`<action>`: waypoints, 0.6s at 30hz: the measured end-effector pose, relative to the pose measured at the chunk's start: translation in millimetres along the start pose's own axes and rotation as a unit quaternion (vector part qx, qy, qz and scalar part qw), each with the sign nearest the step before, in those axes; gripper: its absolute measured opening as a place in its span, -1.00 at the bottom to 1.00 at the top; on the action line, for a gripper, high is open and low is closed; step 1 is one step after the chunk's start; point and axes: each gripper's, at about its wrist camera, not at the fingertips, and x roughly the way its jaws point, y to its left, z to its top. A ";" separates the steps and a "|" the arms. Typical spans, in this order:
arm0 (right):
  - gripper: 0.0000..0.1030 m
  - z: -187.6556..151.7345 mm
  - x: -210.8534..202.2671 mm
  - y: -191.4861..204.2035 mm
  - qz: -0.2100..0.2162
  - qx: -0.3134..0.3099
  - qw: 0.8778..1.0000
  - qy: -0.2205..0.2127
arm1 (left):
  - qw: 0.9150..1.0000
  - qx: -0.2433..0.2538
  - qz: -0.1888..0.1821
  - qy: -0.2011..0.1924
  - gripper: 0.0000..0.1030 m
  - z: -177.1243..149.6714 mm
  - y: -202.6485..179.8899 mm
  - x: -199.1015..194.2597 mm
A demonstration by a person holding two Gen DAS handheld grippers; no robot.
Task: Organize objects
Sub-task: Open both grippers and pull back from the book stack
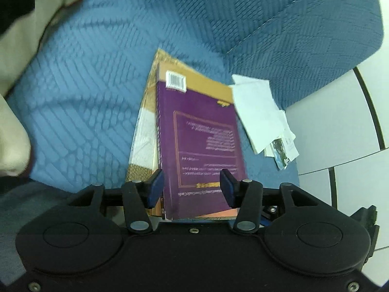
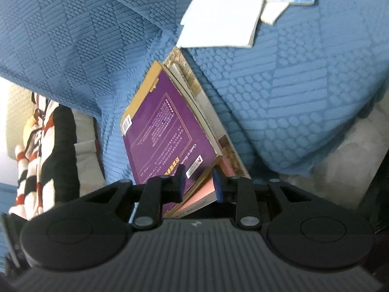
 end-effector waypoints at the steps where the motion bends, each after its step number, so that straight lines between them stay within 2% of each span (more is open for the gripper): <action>1: -0.46 1.5 -6.3 0.7 0.005 -0.008 1.000 -0.007 | 1.000 0.005 0.000 -0.006 -0.08 0.7 -5.4 -4.6; 7: -0.46 14.1 -53.1 18.2 0.020 -0.077 0.995 -0.059 | 0.998 0.042 -0.001 -0.046 -0.08 -3.5 -45.2 -37.3; 11: -0.46 16.1 -86.1 33.8 0.003 -0.153 0.984 -0.094 | 0.995 0.072 -0.007 -0.070 -0.07 -14.5 -72.8 -53.7; 18: -0.46 12.8 -132.6 43.8 0.007 -0.228 0.965 -0.131 | 0.989 0.113 -0.005 -0.097 -0.07 -38.1 -116.6 -72.9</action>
